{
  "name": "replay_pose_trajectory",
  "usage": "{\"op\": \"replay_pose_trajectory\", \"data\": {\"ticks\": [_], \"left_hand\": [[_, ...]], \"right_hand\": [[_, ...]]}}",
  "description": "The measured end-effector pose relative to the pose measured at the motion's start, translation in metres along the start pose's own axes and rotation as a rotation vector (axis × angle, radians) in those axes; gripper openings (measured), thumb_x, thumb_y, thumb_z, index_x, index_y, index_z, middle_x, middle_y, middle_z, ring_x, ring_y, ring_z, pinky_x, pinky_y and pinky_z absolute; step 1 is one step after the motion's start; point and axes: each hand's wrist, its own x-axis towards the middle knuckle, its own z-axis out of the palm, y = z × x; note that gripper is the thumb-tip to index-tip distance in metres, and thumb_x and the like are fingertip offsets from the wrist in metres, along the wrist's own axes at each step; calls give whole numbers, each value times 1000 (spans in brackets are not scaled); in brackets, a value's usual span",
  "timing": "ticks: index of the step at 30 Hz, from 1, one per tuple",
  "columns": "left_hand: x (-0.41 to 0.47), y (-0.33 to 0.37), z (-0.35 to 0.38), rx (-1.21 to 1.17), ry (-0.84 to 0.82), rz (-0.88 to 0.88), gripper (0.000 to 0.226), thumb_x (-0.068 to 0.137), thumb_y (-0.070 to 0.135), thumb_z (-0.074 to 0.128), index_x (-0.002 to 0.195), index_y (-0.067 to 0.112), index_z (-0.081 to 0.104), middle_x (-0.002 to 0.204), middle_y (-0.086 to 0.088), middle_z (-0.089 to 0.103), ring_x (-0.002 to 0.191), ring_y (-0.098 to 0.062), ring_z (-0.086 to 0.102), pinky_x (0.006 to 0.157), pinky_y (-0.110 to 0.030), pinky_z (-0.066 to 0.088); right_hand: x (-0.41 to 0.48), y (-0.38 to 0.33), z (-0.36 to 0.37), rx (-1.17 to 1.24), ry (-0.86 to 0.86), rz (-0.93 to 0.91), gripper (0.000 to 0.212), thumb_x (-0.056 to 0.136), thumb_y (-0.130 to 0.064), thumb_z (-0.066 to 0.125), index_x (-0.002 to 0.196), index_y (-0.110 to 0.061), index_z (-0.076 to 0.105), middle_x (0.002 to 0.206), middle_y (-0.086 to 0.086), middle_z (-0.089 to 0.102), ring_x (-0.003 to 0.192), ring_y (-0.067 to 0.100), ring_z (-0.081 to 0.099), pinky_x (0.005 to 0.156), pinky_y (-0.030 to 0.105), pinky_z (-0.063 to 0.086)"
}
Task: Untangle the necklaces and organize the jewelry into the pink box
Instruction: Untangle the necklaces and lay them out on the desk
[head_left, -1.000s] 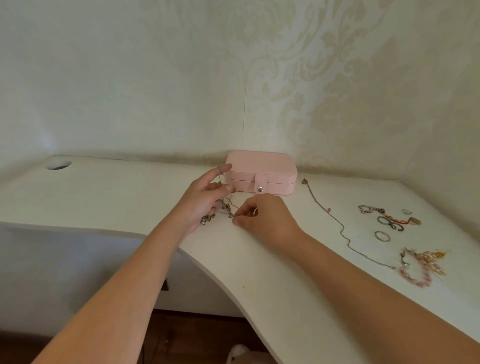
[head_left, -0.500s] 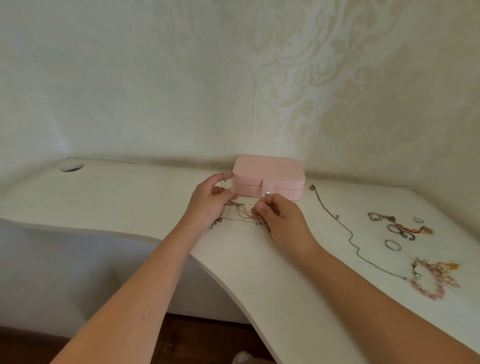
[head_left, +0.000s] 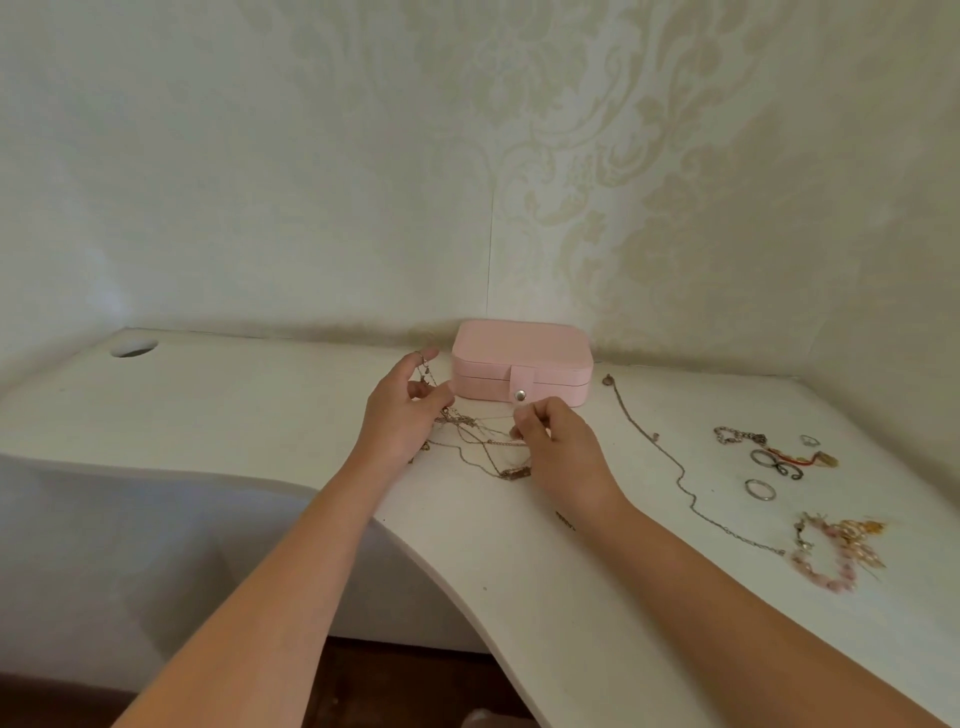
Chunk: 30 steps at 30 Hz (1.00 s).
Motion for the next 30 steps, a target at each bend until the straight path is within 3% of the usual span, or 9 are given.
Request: {"op": "replay_pose_trajectory", "data": {"ticks": [2, 5, 10, 14, 18, 21, 23, 27, 30], "left_hand": [[-3, 1, 0, 52, -33, 27, 37, 87, 28, 66, 122, 33, 57, 89, -9, 67, 66, -13, 55, 62, -24, 41], [-11, 3, 1, 131, -142, 64, 21, 86, 31, 67, 106, 36, 64, 86, -2, 68, 77, -15, 62, 67, -23, 41], [-32, 11, 12, 306, -299, 146, 5, 82, 32, 70, 87, 35, 70, 78, 13, 68, 59, 4, 53, 60, -19, 37], [-51, 18, 22, 379, -306, 228, 8, 79, 33, 73, 86, 32, 70, 76, 18, 65, 66, 5, 54, 62, -15, 38], [-72, 31, 34, 283, -291, 263, 7, 84, 29, 68, 89, 35, 68, 93, 18, 64, 95, -1, 56, 80, -16, 41], [-90, 50, 47, -46, -493, 120, 15, 86, 26, 58, 91, 26, 71, 92, 4, 73, 95, -19, 66, 90, -37, 50], [-96, 59, 52, -224, -565, 12, 18, 86, 17, 55, 93, 18, 72, 89, -6, 74, 94, -22, 68, 93, -39, 49], [-100, 56, 56, -323, -577, -33, 11, 81, 16, 68, 90, 18, 75, 84, -14, 69, 76, -18, 66, 85, -42, 50], [-100, 54, 56, -297, -544, -13, 13, 78, 21, 73, 86, 10, 75, 72, -14, 64, 62, -14, 58, 66, -31, 48]], "right_hand": [[-6, -1, -10, -136, 27, -60, 24, 101, -28, 38, 96, -9, 51, 91, -2, 61, 75, 9, 51, 61, 15, 36], [-21, -3, -32, -247, 102, -160, 18, 100, -26, 40, 89, -15, 49, 80, -4, 55, 60, 5, 44, 55, 14, 35], [-46, 8, -62, -262, 14, -137, 16, 98, -25, 46, 87, -16, 51, 74, -7, 53, 50, 4, 38, 52, 16, 33], [-56, 6, -69, -148, -51, -124, 16, 97, -26, 49, 83, -18, 53, 70, -10, 52, 50, 3, 37, 50, 14, 34], [-57, 2, -72, -90, -134, -140, 16, 96, -25, 51, 81, -20, 54, 67, -11, 53, 53, -1, 44, 53, 12, 36], [-55, -1, -77, -57, -171, -163, 14, 95, -24, 53, 83, -18, 57, 67, -10, 58, 59, 0, 52, 57, 12, 40], [-51, -3, -82, -33, -153, -184, 14, 95, -22, 55, 83, -16, 58, 69, -7, 62, 60, 2, 56, 58, 11, 41], [-49, -8, -92, -16, -180, -213, 14, 94, -16, 55, 81, -12, 58, 64, -8, 56, 49, -2, 51, 49, 8, 36], [-50, -9, -94, -47, -224, -205, 13, 94, -17, 56, 82, -12, 58, 65, -5, 57, 44, -2, 48, 45, 8, 32]]}}
